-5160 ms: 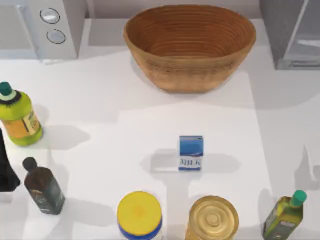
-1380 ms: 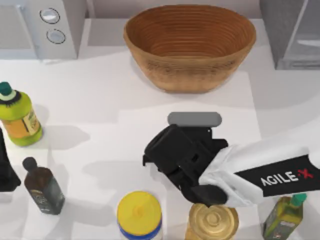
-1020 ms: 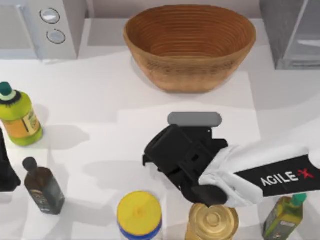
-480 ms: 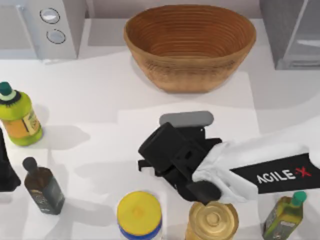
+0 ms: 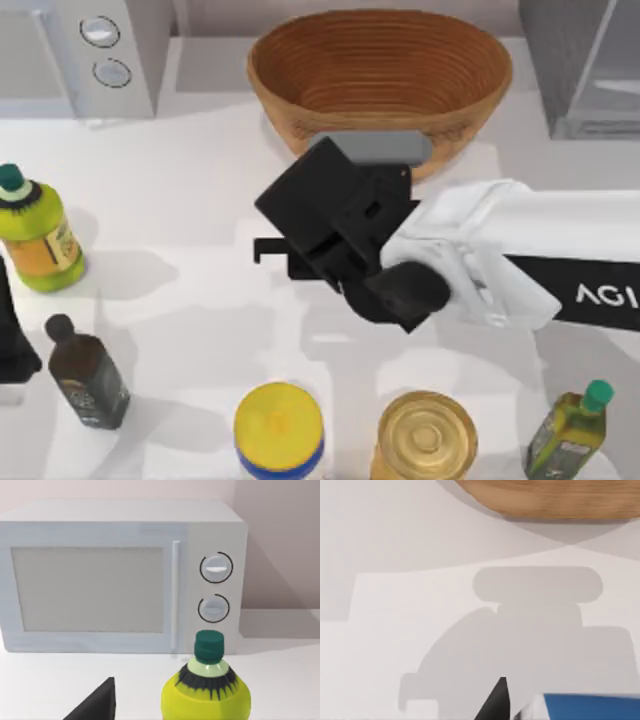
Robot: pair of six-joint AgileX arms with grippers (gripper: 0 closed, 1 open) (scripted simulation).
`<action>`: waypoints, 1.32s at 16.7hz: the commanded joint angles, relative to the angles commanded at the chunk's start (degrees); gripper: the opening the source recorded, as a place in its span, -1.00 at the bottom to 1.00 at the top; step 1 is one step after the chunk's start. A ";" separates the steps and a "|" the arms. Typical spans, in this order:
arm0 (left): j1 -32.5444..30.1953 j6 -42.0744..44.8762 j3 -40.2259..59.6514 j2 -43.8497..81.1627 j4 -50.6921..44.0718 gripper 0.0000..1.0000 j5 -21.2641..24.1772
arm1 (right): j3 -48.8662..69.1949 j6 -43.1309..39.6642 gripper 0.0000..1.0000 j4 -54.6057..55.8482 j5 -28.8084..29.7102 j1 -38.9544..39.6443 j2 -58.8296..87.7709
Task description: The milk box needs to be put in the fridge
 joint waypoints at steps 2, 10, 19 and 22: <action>0.00 0.00 0.00 0.00 0.00 1.00 0.00 | 1.76 0.20 -1.00 -4.14 1.34 -0.28 -3.25; 0.00 0.00 0.00 0.00 0.00 1.00 0.00 | 2.10 -0.24 -1.00 -7.89 2.95 -0.09 -6.64; 0.00 0.00 0.00 0.00 0.00 1.00 0.00 | -10.10 -8.89 -1.00 -0.93 -5.12 -8.46 -27.12; 0.00 0.00 0.00 0.00 0.00 1.00 0.00 | -19.65 -14.71 -1.00 4.22 -11.02 -15.83 -42.65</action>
